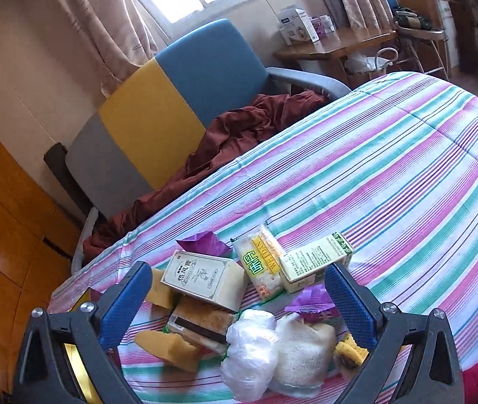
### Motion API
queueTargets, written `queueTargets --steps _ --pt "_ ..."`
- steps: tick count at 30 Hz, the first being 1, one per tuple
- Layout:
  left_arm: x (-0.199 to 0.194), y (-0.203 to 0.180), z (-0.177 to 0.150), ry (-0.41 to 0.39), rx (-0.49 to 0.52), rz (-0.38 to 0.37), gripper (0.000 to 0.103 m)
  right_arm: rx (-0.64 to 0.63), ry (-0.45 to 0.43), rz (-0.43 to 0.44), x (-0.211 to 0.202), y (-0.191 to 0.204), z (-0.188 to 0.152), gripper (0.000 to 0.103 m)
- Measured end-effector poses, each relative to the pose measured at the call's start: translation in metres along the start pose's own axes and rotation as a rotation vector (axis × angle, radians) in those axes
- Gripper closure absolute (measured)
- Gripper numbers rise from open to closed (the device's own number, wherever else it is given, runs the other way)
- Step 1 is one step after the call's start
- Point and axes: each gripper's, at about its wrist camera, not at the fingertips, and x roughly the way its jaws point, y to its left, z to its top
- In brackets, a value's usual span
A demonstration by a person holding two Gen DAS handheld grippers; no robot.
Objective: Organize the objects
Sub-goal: 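Grasp the yellow sponge with the left gripper, then carry the yellow sponge over the gold tray with the left gripper while the right grasps the cracker packet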
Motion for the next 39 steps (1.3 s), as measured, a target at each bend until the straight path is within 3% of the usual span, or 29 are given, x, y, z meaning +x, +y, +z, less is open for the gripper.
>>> queueTargets --steps 1,2,5,9,16,22,23,24,29,39 --pt "0.012 -0.006 0.006 0.022 0.012 -0.012 0.001 -0.003 -0.001 0.009 -0.001 0.001 0.0 0.0" --pt "0.022 -0.012 0.011 0.032 0.023 -0.007 0.0 -0.009 -0.003 0.012 -0.001 0.002 0.0 0.0" --pt "0.047 -0.028 0.021 0.045 0.085 0.046 0.0 -0.017 -0.014 0.037 -0.003 0.003 0.002 0.0" --pt "0.082 -0.039 0.034 0.102 0.108 0.045 0.002 -0.011 -0.003 0.061 -0.002 0.001 0.003 0.0" --pt "0.132 -0.035 0.047 0.181 0.07 0.076 0.017 -0.018 0.01 0.078 0.0 0.003 0.002 0.0" --pt "0.158 -0.041 0.051 0.199 0.089 0.116 0.02 -0.035 0.024 0.073 0.004 0.005 0.001 0.0" --pt "0.163 -0.041 0.05 0.212 0.09 0.123 0.024 -0.039 0.025 0.068 0.004 0.006 0.0 0.0" --pt "0.167 -0.04 0.048 0.222 0.081 0.111 0.036 -0.042 0.026 0.064 0.005 0.007 0.0 0.0" --pt "0.146 -0.034 0.038 0.165 0.06 0.072 0.038 -0.054 0.025 0.042 0.006 0.006 0.0 0.0" --pt "0.063 -0.029 0.01 0.05 0.07 0.037 0.038 -0.154 0.096 -0.019 0.021 0.022 -0.01 0.0"
